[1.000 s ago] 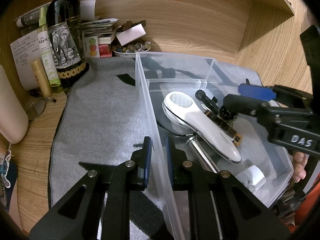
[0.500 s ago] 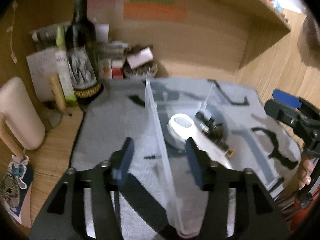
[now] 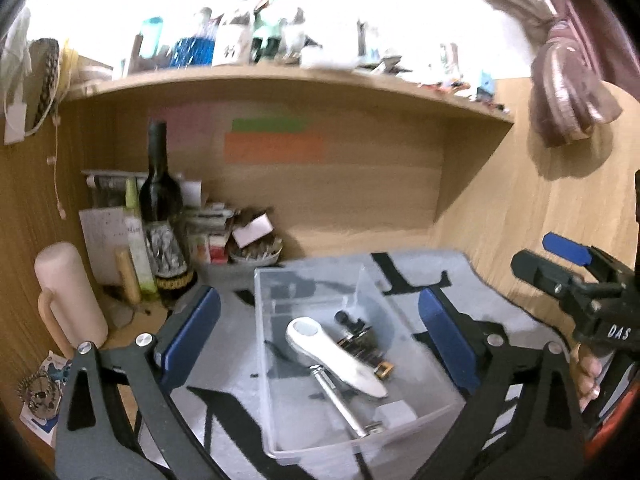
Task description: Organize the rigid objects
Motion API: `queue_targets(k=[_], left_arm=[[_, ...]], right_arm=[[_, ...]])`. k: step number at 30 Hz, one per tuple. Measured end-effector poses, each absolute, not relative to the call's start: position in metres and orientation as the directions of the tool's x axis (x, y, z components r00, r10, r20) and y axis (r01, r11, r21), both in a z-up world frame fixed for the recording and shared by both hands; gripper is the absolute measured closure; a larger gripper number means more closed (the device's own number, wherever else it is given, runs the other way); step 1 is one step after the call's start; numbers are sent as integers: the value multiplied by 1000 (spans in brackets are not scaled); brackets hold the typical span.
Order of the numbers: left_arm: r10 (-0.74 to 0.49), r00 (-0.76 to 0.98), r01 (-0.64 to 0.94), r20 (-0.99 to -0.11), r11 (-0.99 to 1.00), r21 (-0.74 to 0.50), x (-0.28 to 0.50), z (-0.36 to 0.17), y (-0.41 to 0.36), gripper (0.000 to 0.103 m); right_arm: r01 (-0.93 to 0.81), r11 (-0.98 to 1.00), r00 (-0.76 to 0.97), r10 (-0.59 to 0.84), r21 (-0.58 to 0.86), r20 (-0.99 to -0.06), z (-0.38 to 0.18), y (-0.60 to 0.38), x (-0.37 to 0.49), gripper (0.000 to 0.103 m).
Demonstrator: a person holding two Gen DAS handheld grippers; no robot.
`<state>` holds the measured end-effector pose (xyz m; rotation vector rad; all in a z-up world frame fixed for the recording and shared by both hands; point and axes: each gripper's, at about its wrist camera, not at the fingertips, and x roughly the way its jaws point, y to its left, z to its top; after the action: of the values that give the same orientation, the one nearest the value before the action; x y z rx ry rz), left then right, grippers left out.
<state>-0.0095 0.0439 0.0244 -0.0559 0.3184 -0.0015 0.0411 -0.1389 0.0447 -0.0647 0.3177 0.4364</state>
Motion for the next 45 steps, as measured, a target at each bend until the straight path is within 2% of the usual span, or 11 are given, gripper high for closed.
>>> queue_targets(k=[13,45], left_arm=[[-15,953,-17,-304,995,-103,-15,26,40,0],[-11,950,-20,-312,995,-98,-15,23,42,0]], right_arm=[[-432,902,872,411,-23,-265,47,-148,15,0],[-431,902,866,412,-6,-284,43,-148,17,0]])
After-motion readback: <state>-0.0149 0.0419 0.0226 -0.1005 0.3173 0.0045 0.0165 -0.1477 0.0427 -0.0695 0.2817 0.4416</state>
